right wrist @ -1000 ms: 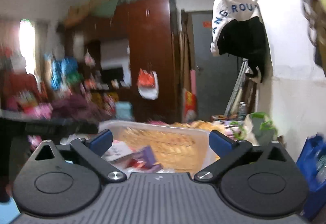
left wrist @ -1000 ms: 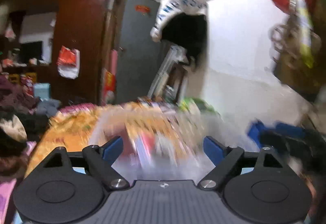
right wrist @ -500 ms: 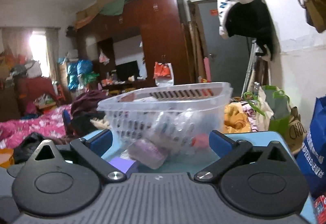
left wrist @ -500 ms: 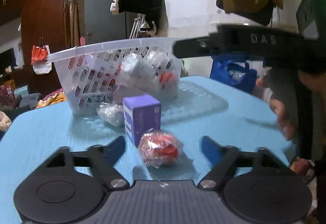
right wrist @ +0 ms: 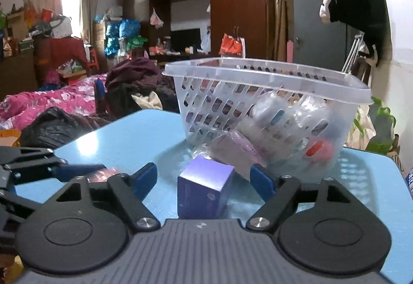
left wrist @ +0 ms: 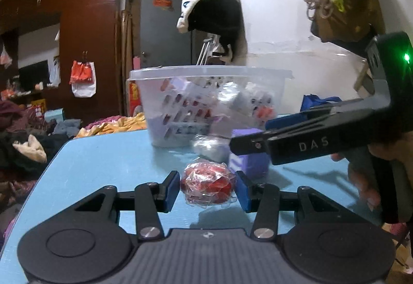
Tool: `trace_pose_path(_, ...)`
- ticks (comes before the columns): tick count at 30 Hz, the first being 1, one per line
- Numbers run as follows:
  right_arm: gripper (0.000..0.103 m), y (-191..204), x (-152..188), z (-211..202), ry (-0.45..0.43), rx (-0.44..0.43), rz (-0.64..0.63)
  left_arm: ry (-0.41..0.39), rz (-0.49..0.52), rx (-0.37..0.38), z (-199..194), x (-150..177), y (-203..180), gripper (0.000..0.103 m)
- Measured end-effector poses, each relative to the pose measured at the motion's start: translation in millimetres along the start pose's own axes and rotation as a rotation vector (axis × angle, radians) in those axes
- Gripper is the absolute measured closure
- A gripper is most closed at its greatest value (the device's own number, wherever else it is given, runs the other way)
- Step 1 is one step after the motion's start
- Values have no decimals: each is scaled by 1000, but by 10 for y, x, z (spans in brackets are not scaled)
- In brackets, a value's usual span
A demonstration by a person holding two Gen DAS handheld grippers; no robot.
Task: Organize objects
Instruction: 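Grasp the red bagged ball with the left gripper while the right gripper grasps a purple box, then carry the red ball and purple box over the white basket and open both grippers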
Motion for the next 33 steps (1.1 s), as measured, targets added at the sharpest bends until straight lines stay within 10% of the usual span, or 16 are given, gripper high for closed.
trace_pose_path(3, 52, 15, 60, 47, 31, 9, -1, -6, -24, 6, 22, -24, 72, 53)
trace_pose_path(33, 52, -183, 73, -438, -247, 105, 63, -218, -49, -24, 227, -437, 135, 53)
Point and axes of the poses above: each gripper's, at about its wrist camera, not at the fingertips, and z roughly the way its jaws point, y to its left, x to its underside, the point moved 4 cm from there along z, roughly the way its jaws point, and after that the axes turned 2 degrees about -z, right-handed, at the moved point
